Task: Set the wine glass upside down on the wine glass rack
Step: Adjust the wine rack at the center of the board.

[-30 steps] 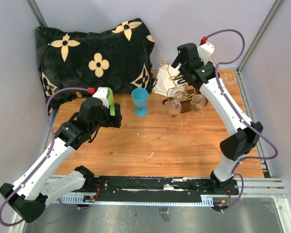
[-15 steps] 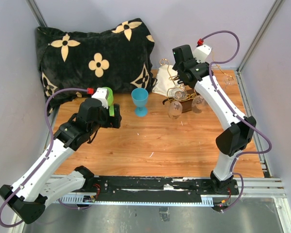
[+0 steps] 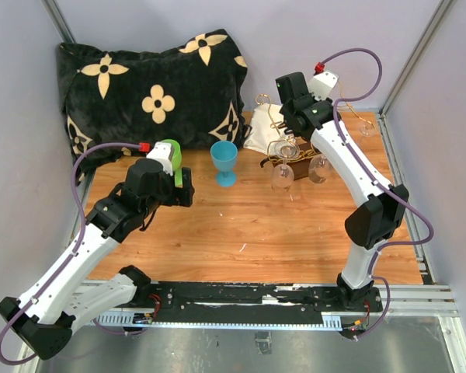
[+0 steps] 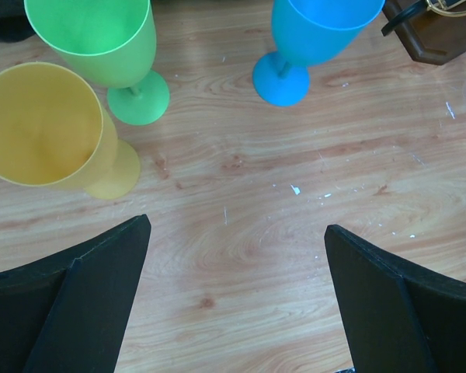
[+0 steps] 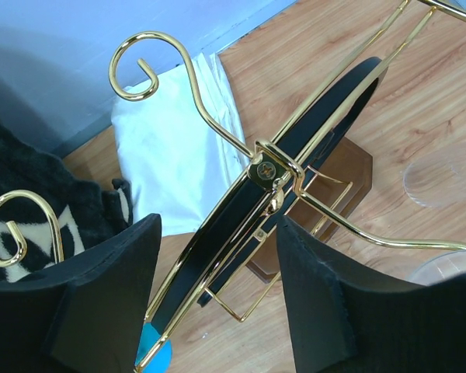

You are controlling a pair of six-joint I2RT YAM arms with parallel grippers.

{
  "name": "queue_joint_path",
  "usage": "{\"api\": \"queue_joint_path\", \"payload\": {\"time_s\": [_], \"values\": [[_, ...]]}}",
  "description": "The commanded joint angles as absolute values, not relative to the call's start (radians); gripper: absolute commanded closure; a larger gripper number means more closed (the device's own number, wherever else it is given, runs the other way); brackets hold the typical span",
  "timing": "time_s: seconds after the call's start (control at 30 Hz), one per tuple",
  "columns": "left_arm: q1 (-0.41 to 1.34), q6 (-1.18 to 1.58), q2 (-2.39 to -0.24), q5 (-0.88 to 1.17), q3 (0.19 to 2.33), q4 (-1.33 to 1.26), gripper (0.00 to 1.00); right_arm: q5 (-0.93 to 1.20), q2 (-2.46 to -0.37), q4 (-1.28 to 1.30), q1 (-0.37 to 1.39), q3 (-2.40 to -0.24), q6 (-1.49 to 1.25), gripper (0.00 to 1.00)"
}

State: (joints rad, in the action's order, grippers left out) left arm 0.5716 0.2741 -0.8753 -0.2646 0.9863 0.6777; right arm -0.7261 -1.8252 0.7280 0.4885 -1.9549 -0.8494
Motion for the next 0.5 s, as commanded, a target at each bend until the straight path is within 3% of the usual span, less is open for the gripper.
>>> {"api": "queue_joint_path", "payload": {"time_s": [0.0, 0.47], "values": [[0.572, 0.277, -0.853, -0.270, 0.971, 0.668, 0.00, -0.741, -1.836, 0.712, 0.466, -1.944, -0.824, 0.39], [0.572, 0.282, -0.847, -0.282, 0.969, 0.677, 0.00, -0.730, -1.787, 0.667, 0.454, -1.878, -0.775, 0.62]]}}
